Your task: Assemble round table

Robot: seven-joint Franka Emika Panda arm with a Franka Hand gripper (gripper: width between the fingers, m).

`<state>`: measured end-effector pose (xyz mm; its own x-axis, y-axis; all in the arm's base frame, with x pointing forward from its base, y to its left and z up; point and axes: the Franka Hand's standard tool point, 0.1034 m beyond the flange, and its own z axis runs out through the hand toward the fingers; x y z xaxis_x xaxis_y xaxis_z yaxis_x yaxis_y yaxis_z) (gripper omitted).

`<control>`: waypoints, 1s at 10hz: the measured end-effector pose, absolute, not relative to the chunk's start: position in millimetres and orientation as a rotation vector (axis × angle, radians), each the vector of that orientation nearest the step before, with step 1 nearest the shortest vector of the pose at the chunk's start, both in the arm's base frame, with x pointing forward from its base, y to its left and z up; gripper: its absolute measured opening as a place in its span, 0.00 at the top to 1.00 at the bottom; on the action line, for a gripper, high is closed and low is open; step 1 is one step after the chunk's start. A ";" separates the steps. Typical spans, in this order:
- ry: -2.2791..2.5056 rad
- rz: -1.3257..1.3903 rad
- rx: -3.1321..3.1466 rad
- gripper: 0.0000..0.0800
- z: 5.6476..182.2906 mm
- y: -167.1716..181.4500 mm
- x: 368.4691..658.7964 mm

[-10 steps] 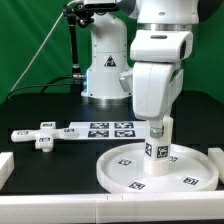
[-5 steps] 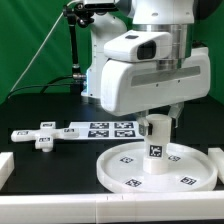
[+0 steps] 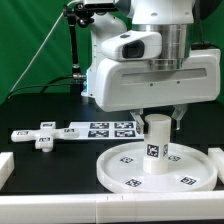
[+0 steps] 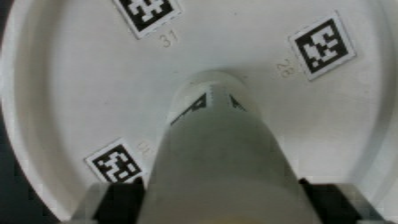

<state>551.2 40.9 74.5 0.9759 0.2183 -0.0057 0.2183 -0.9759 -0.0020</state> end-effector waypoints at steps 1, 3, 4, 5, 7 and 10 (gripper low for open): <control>-0.150 0.007 -3.116 0.49 74.2 38.9 551.2; 0.146 -0.002 -3.100 0.49 73.9 38.2 551.1; 0.334 0.002 -3.081 0.49 73.6 38.6 549.7; 0.503 0.008 -3.054 0.49 73.4 38.9 549.0; 0.809 0.022 -2.972 0.49 73.2 39.0 548.7; 1.067 0.033 -2.882 0.49 73.3 39.3 549.0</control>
Offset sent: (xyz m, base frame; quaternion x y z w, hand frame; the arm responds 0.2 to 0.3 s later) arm -0.0128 0.0018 -0.0019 -0.0008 0.0017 0.2790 0.9603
